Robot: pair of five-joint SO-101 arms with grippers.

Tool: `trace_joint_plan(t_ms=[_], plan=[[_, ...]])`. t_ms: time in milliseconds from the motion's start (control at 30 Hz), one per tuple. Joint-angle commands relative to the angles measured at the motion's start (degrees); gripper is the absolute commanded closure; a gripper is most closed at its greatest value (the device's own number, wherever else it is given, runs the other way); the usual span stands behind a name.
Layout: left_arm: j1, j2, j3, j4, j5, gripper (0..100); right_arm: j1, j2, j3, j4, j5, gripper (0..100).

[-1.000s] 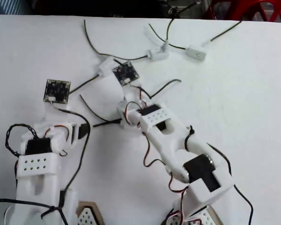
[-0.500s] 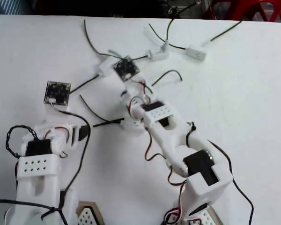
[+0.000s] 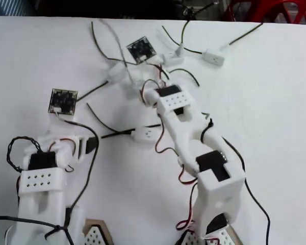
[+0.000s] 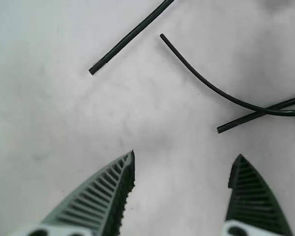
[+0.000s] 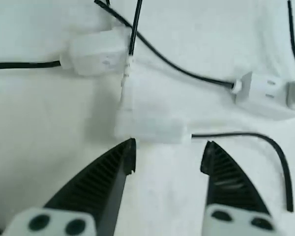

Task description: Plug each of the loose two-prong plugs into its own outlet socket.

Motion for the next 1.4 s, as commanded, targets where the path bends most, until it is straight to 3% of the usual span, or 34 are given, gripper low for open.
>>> trace_joint_plan(t_ms=[0, 100, 233, 400, 533, 667, 867, 1233, 1367], plan=[[-0.6, -1.2, -0.3, -1.0, -0.1, 69, 1.5, -7.3, -3.0, 9.4, 0.4, 80.1], [-0.6, -1.1, -0.3, -1.0, -0.2, 69, 2.5, -11.6, -2.9, 19.8, 3.0, 80.7], [-0.6, -1.1, -0.3, -1.0, -0.2, 69, 4.8, -13.2, -2.9, 32.1, 16.0, 80.5], [-0.6, -1.1, -0.3, -1.1, -0.2, 69, 6.2, -10.7, -2.8, 39.5, 28.8, 80.0], [-0.6, -1.3, 0.6, -1.7, -0.2, 69, 5.8, -6.5, -2.8, 41.1, 34.2, 72.9], [-0.6, -1.4, 3.0, -6.2, -0.2, 69, 5.7, -2.5, -3.1, 38.9, 37.5, 71.5], [-0.6, -1.4, 3.2, -6.6, -0.2, 69, 5.4, 0.7, -3.0, 35.6, 38.6, 76.9], [-0.6, -1.4, 3.3, -6.6, -0.2, 69, 4.4, 5.4, -2.9, 32.2, 38.5, 78.3], [-0.6, -1.4, 3.3, -6.6, -0.2, 69, 5.7, 7.1, -3.1, 32.3, 38.2, 92.5]])
